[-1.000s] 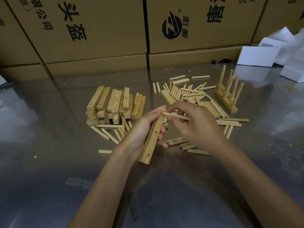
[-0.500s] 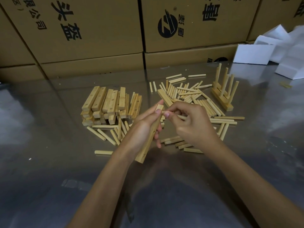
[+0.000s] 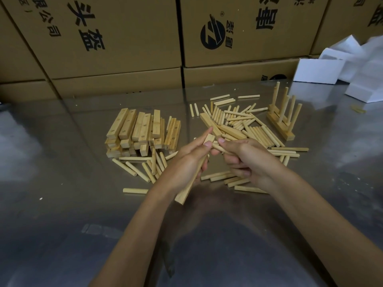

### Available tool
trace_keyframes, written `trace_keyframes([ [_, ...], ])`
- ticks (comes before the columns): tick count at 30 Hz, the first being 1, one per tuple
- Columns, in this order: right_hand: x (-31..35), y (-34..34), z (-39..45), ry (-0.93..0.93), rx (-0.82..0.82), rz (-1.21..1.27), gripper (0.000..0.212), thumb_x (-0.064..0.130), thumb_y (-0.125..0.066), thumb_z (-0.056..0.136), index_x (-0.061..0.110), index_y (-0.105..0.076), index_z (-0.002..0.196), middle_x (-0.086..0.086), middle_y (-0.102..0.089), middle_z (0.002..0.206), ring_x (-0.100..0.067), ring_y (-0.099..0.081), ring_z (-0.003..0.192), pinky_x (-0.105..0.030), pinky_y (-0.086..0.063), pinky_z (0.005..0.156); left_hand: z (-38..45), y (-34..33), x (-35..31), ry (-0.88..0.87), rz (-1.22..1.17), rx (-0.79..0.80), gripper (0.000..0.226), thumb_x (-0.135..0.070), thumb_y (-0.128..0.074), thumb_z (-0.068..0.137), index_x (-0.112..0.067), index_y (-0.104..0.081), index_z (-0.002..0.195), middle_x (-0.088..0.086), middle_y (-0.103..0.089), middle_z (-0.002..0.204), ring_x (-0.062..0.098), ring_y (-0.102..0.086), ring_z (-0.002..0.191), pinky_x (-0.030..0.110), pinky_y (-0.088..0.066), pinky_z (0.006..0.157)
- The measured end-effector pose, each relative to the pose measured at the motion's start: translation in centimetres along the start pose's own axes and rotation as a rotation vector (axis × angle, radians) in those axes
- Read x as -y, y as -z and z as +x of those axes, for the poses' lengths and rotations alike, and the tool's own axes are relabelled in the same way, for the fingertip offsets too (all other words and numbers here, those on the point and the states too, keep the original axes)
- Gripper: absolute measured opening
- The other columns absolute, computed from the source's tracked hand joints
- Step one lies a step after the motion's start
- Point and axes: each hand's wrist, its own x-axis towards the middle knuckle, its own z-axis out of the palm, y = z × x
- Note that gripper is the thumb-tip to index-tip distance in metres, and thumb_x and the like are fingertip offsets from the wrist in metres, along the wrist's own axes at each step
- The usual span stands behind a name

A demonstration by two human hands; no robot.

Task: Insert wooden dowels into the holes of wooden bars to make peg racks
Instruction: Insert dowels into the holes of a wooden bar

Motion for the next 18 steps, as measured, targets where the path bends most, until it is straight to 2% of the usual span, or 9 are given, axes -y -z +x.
trace_keyframes([
  [3, 0.2, 0.1, -0.1, -0.149, 0.096, 0.155, 0.032, 0.028, -0.048, 0.103, 0.008, -0.067, 0.088, 0.006, -0.029, 0.047, -0.005, -0.019, 0.034, -0.017, -0.018, 0.031, 0.0, 0.0, -0.2, -0.003, 0.023, 0.002, 0.039, -0.038, -0.044, 0.105, -0.055, -0.047, 0.140, -0.010, -0.055, 0.061, 0.001, -0.045, 0.052, 0.017, -0.037, 0.047],
  [6, 0.1, -0.2, -0.1, -0.052, 0.063, 0.059, 0.035, 0.036, -0.053, 0.101, 0.006, -0.070, 0.092, 0.003, -0.036, 0.048, -0.007, -0.022, 0.037, -0.019, -0.018, 0.035, 0.2, 0.1, -0.6, -0.021, 0.057, -0.049, 0.040, -0.034, -0.046, 0.105, -0.045, -0.047, 0.144, -0.017, -0.065, 0.065, -0.002, -0.049, 0.053, 0.016, -0.041, 0.052],
  [7, 0.2, -0.4, -0.1, 0.010, 0.035, -0.016, 0.038, 0.041, -0.057, 0.098, 0.007, -0.072, 0.093, 0.002, -0.041, 0.050, -0.007, -0.025, 0.039, -0.019, -0.020, 0.036, 0.2, 0.2, -0.7, -0.018, 0.078, -0.066, 0.040, -0.034, -0.046, 0.105, -0.043, -0.048, 0.144, -0.016, -0.063, 0.062, -0.003, -0.051, 0.054, 0.019, -0.045, 0.061],
  [9, 0.3, -0.4, -0.2, 0.148, -0.013, -0.225, 0.037, 0.050, -0.064, 0.091, 0.014, -0.072, 0.092, 0.002, -0.050, 0.057, -0.009, -0.033, 0.044, -0.022, -0.026, 0.040, 0.1, 0.4, -0.9, 0.016, 0.100, -0.088, 0.040, -0.035, -0.045, 0.105, -0.041, -0.049, 0.144, -0.011, -0.057, 0.058, -0.007, -0.056, 0.057, 0.035, -0.046, 0.088],
  [10, 0.3, -0.3, -0.3, 0.226, -0.039, -0.358, 0.032, 0.049, -0.067, 0.089, 0.018, -0.071, 0.090, 0.002, -0.052, 0.060, -0.011, -0.037, 0.047, -0.024, -0.030, 0.044, 0.1, 0.6, -1.0, 0.042, 0.094, -0.092, 0.040, -0.035, -0.044, 0.105, -0.038, -0.049, 0.145, -0.007, -0.057, 0.058, -0.009, -0.058, 0.057, 0.046, -0.041, 0.101],
  [12, 0.1, -0.2, -0.5, 0.400, -0.107, -0.634, 0.016, 0.038, -0.069, 0.090, 0.022, -0.067, 0.087, 0.002, -0.054, 0.062, -0.021, -0.043, 0.052, -0.034, -0.035, 0.051, 0.0, 0.8, -1.0, 0.085, 0.068, -0.098, 0.040, -0.033, -0.044, 0.105, -0.033, -0.050, 0.145, -0.002, -0.057, 0.059, -0.010, -0.058, 0.055, 0.054, -0.032, 0.111],
  [13, -0.1, -0.3, -0.5, 0.475, -0.140, -0.745, 0.011, 0.033, -0.068, 0.092, 0.024, -0.066, 0.085, 0.002, -0.056, 0.063, -0.023, -0.047, 0.056, -0.039, -0.038, 0.053, 0.1, 0.8, -1.0, 0.094, 0.055, -0.099, 0.040, -0.032, -0.044, 0.105, -0.032, -0.051, 0.145, 0.000, -0.056, 0.060, -0.009, -0.058, 0.054, 0.054, -0.034, 0.109],
  [15, -0.4, -0.6, -0.5, 0.574, -0.189, -0.877, 0.010, 0.028, -0.065, 0.093, 0.023, -0.064, 0.084, 0.002, -0.059, 0.063, -0.016, -0.049, 0.055, -0.042, -0.040, 0.053, 0.1, 0.7, -0.7, 0.091, 0.046, -0.095, 0.039, -0.032, -0.044, 0.106, -0.032, -0.052, 0.144, 0.001, -0.055, 0.061, -0.006, -0.055, 0.052, 0.042, -0.040, 0.094],
  [18, -0.4, -0.7, -0.4, 0.593, -0.219, -0.850, 0.011, 0.024, -0.064, 0.094, 0.018, -0.064, 0.084, -0.001, -0.062, 0.066, -0.016, -0.053, 0.057, -0.042, -0.041, 0.052, 0.4, 0.4, 0.0, 0.094, 0.028, -0.087, 0.037, -0.036, -0.043, 0.106, -0.036, -0.054, 0.141, 0.000, -0.054, 0.062, -0.004, -0.054, 0.051, 0.034, -0.035, 0.079],
])
